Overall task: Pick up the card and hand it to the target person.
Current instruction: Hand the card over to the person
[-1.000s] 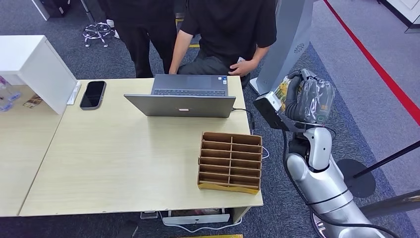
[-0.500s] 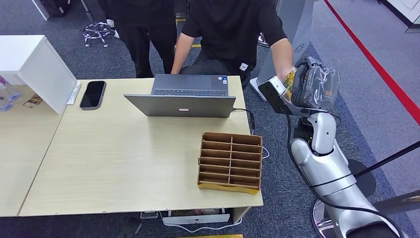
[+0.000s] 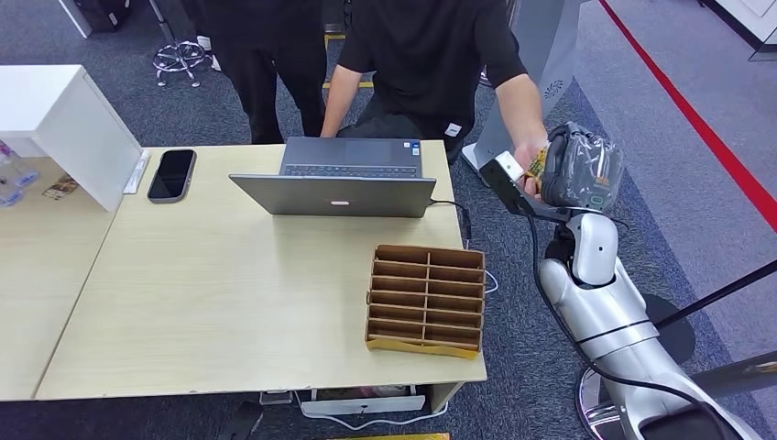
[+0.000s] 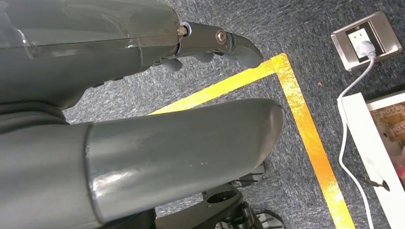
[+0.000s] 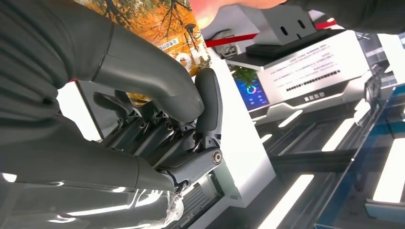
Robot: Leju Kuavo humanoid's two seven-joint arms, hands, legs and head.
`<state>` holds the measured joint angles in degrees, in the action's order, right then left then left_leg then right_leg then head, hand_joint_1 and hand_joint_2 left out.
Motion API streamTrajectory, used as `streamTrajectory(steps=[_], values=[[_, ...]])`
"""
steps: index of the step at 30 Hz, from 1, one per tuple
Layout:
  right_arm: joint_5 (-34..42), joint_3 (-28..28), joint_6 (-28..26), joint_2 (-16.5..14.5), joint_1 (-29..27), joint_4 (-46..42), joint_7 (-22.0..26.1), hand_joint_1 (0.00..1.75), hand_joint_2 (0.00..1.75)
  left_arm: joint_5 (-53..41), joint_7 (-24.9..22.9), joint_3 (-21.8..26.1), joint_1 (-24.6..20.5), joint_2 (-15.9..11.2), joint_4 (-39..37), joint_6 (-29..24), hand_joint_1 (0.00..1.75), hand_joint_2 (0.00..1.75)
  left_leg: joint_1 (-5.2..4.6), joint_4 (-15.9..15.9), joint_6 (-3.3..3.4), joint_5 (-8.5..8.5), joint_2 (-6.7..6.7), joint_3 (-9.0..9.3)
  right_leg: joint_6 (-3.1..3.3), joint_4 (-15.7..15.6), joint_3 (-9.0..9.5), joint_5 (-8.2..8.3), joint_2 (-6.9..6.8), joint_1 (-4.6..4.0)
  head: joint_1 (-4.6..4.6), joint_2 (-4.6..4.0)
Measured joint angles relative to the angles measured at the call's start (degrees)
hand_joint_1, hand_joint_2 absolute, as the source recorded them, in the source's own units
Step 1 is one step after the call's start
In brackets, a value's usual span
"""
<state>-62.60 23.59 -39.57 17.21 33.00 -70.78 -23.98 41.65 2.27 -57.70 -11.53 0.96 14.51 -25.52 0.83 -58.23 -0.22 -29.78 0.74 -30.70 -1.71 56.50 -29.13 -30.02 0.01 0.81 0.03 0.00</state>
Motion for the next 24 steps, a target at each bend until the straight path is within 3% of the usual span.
streamTrajectory(steps=[2, 3, 7, 17, 24], values=[[-0.39, 0.1, 0.29, 0.19, -0.02, 0.56, -0.33, 0.13, 1.75, -0.02, 0.01, 0.0, -0.01, 0.0, 0.0, 0.01, 0.0, 0.0, 0.0, 0.0, 0.0, 0.0, 0.0, 0.0, 0.0, 0.0, 0.0, 0.0, 0.0, 0.0, 0.0, 0.0], [-0.65, 0.19, 0.5, 0.29, -0.03, 0.81, -0.5, 0.0, 1.75, -0.02, 0.01, 0.0, -0.02, 0.0, 0.0, 0.01, 0.0, 0.0, 0.0, 0.0, 0.0, 0.0, 0.0, 0.0, 0.0, 0.0, -0.01, 0.0, 0.0, 0.0, 0.0, 0.0], [-1.21, 0.67, 1.28, 0.6, -0.07, 1.76, -1.08, 0.0, 0.0, -0.06, -0.01, 0.0, -0.02, 0.0, 0.0, 0.01, 0.0, 0.0, 0.0, 0.0, 0.0, 0.0, 0.0, 0.0, 0.0, 0.0, -0.01, 0.0, 0.0, 0.0, 0.0, 0.0], [-0.92, 1.89, 2.38, 1.26, -0.36, 3.88, -2.19, 0.0, 0.0, -0.15, -0.07, -0.24, -0.02, -0.01, 0.0, 0.01, 0.0, 0.0, 0.0, 0.0, 0.0, 0.0, 0.0, -0.01, 0.0, 0.0, -0.03, 0.0, 0.0, 0.0, -0.01, 0.0], [-0.17, 2.23, 0.25, 1.74, -1.65, 3.48, -1.8, 0.0, 0.0, -0.08, -0.04, -0.84, 0.02, -0.03, 0.0, 0.0, 0.0, 0.0, 0.0, -0.01, 0.0, 0.0, 0.0, -0.01, 0.0, 0.0, -0.02, 0.0, 0.0, 0.0, 0.0, 0.0]])
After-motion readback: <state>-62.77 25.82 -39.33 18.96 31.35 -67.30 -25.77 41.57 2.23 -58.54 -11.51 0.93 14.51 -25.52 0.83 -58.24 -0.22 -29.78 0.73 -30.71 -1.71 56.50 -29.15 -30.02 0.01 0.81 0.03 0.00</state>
